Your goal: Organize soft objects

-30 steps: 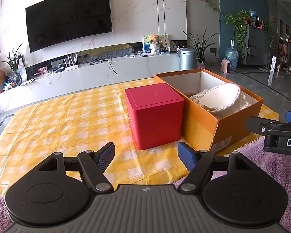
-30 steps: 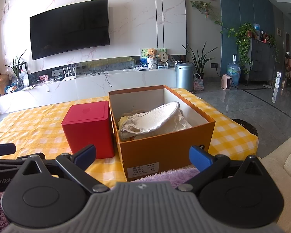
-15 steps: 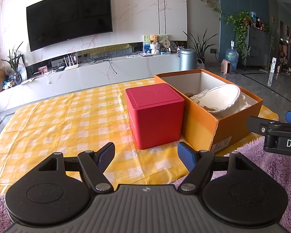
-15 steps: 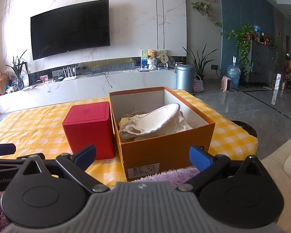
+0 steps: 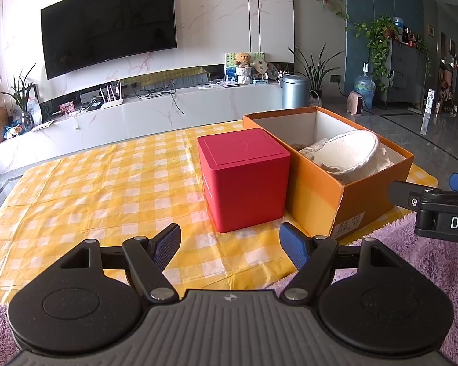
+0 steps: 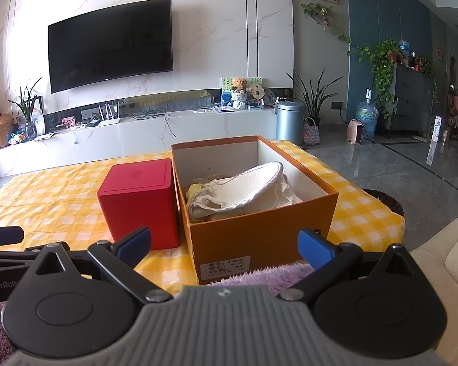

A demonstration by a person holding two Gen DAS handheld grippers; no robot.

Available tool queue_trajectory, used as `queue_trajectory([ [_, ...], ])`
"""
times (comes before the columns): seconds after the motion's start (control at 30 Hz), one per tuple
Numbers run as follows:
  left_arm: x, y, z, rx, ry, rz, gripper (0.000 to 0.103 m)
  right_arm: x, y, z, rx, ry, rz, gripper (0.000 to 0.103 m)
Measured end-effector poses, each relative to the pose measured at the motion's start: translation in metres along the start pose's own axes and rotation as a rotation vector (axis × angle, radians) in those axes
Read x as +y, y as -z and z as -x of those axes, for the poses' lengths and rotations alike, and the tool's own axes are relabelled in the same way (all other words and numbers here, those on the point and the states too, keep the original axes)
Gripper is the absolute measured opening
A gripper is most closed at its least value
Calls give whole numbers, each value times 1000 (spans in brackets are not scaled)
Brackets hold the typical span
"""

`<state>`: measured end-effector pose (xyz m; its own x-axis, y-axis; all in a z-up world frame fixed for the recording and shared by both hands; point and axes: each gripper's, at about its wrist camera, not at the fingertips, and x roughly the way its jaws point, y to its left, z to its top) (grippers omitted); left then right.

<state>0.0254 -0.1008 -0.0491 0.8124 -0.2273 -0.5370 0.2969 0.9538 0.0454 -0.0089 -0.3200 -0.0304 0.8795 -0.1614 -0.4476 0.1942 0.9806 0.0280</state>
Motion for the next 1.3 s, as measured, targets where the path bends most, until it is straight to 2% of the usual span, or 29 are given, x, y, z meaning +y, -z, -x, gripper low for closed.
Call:
queue_trajectory([
  [1.3, 0, -1, 5, -9, -20, -19, 87, -1, 0, 0, 1, -1, -1, 100],
])
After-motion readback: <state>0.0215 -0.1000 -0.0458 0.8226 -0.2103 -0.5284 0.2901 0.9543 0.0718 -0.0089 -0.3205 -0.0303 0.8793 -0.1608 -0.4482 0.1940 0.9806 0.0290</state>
